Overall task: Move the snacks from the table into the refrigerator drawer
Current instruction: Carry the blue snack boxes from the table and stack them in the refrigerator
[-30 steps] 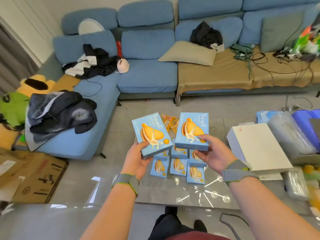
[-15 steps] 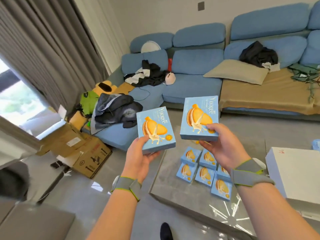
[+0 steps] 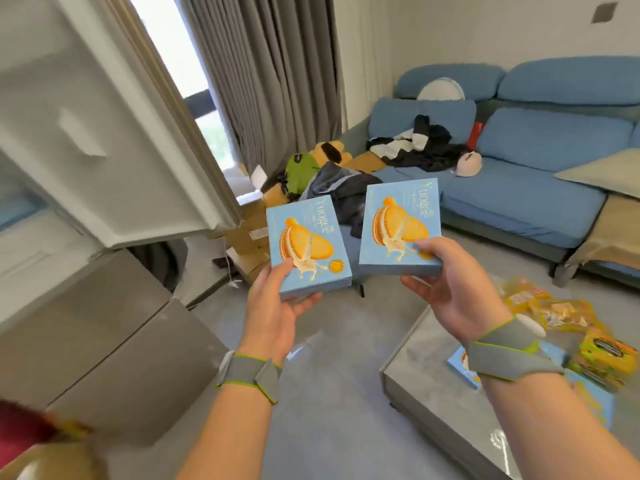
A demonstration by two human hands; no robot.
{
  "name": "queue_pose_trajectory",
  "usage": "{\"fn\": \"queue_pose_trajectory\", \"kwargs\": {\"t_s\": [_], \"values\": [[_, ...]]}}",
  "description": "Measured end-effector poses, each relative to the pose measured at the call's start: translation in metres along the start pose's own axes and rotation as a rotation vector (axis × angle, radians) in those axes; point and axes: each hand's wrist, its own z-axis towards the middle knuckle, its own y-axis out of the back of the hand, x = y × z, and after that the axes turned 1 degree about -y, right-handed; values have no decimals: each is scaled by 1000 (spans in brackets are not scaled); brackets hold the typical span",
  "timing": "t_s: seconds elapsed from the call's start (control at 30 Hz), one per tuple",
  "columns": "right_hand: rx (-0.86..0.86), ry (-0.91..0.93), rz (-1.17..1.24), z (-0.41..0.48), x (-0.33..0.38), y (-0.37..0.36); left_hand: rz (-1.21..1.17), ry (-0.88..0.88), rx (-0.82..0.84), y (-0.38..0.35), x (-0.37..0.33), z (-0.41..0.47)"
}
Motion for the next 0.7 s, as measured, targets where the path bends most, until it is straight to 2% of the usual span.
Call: {"fn": "queue_pose_trajectory", "kwargs": {"t_s": [0.23,0.37,0.53,0.7], "values": [[229,-114,-91,-7,-91,-162,-114,-143,-184,162,-73,0],[347,-170,-159,-12,-140,-231,-150,-199,-282,236,-98,-5],[437,-234,-240,-12,-186,-303,-203,-252,-396,308,-119,-9],[514,-283,-259,0,-208,-340,-213,-277,-447,336,-128,-5]]}}
